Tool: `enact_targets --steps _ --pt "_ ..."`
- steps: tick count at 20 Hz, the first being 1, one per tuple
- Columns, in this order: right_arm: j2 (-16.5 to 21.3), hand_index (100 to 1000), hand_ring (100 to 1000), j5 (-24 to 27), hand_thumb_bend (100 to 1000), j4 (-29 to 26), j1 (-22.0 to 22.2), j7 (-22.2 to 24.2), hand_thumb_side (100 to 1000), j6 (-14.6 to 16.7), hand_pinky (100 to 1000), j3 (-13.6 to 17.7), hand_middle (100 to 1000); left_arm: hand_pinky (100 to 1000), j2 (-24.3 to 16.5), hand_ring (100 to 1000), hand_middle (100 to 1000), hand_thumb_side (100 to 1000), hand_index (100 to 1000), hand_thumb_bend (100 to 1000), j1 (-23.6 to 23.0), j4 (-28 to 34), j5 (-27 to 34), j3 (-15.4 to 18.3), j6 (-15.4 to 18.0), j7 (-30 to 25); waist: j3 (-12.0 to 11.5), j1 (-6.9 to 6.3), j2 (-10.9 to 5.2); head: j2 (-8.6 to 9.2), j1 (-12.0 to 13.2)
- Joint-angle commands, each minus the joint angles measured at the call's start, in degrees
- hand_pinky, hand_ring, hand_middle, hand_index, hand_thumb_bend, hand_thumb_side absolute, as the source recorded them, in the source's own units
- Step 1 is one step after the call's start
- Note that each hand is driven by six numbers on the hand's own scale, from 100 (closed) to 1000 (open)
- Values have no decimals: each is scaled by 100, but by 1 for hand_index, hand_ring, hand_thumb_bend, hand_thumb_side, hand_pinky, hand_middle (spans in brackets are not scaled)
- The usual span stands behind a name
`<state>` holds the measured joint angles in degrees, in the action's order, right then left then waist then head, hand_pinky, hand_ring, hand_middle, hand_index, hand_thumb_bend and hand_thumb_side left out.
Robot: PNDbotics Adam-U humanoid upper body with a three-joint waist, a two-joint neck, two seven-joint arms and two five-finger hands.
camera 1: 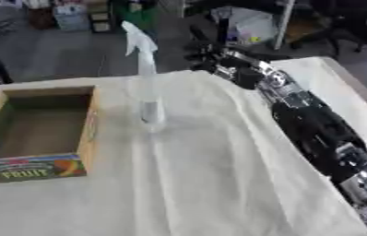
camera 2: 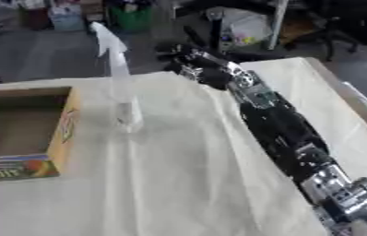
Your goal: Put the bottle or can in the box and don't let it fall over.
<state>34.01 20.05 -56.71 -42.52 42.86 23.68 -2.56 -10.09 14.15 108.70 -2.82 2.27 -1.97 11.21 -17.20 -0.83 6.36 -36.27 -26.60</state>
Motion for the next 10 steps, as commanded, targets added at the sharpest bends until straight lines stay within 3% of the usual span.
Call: enact_targets --steps 1,10 --pt "70 1000 1000 -227 100 214 -188 26 470 192 986 8 1000 749 -29 753 617 577 798 544 113 119 25 45 15 20 -43 14 -40 76 -142" --pt "66 1000 1000 -1082 100 940 -318 -596 451 492 1000 126 1000 749 48 753 618 576 798 538 239 70 55 -25 25 -58 -195 96 -70 55 -319"
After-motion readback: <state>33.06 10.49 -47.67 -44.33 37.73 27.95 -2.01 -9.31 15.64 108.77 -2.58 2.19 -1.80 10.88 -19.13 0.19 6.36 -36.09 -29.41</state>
